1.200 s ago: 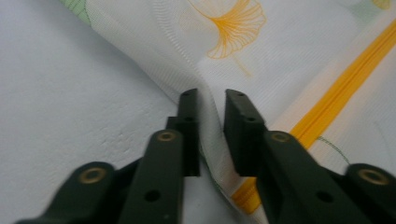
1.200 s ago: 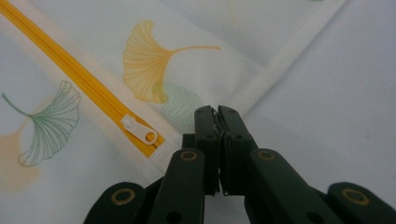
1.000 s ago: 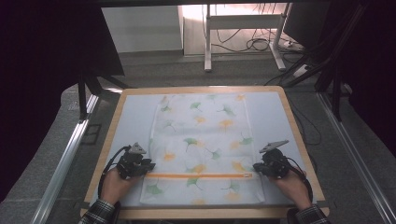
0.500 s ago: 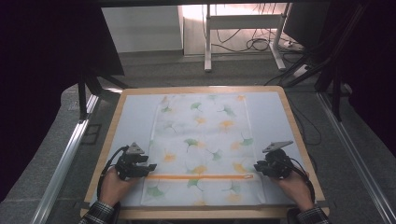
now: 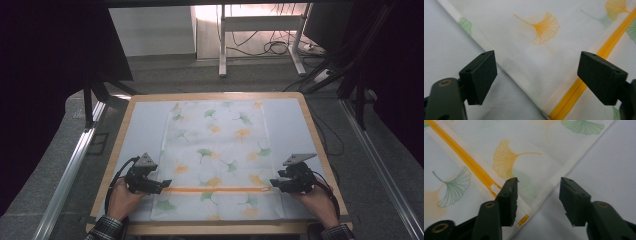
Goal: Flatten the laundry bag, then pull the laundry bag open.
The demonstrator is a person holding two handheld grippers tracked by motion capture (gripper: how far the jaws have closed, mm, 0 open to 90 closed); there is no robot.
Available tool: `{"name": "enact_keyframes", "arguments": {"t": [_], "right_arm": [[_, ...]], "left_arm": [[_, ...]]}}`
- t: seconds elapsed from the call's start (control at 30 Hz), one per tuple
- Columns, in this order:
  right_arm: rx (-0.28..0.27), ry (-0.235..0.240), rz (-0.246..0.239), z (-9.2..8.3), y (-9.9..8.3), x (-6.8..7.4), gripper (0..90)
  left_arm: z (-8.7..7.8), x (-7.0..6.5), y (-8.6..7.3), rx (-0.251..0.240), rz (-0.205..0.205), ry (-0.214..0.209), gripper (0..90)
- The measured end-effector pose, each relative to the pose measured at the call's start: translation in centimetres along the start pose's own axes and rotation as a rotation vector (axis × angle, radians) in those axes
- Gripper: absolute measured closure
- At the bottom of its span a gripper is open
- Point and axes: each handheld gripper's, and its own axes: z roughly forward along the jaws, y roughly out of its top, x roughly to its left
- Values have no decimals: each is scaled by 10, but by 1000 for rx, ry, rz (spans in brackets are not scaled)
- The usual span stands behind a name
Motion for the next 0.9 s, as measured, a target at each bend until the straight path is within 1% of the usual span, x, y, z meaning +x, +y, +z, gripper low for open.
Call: {"name": "enact_keyframes", "arguments": {"t": [0.1,0.27,0.37,0.43,0.63,0.77,0.9], "right_arm": [[-5,12,-19,0,-3,1,415],[-10,35,-41,-2,-7,3,361],[-17,55,-52,-2,-9,4,329],[-18,68,-61,-2,-10,6,308],[-21,100,-103,-1,-13,9,245],[-21,109,-127,0,-14,10,213],[-25,114,-155,3,-13,12,188]], "left_arm": [[0,-1,1,-19,17,3,118],[1,-2,1,-36,41,-8,45],[1,-4,3,-56,31,-19,21],[1,-6,4,-59,28,-24,17],[4,-11,6,-58,51,-29,11],[5,-14,8,-62,57,-36,6],[7,-18,10,-62,81,-40,7]]}}
